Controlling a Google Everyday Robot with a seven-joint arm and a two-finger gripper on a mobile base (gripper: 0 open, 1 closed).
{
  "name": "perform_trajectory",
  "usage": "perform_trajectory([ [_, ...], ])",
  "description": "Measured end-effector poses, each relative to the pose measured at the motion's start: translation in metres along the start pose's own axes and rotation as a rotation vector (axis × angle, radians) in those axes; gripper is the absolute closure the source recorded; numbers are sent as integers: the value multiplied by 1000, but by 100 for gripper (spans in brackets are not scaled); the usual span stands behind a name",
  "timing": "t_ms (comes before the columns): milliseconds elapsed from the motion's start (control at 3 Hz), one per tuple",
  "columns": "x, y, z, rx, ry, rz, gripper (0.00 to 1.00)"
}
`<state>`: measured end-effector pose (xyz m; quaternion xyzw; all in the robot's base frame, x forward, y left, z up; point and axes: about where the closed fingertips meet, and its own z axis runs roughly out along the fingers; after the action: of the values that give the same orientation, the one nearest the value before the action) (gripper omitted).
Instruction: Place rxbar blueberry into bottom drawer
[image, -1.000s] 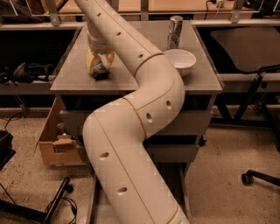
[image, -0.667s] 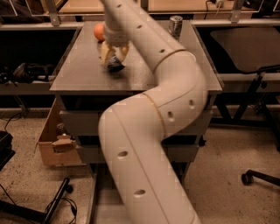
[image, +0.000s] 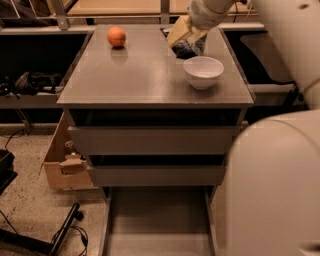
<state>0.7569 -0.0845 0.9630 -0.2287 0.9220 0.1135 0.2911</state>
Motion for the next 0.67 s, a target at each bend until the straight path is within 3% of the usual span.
perform_trajectory([
  [333,15,-12,-29,1,-65,24,100],
  [667,15,-12,-29,1,-65,24,100],
])
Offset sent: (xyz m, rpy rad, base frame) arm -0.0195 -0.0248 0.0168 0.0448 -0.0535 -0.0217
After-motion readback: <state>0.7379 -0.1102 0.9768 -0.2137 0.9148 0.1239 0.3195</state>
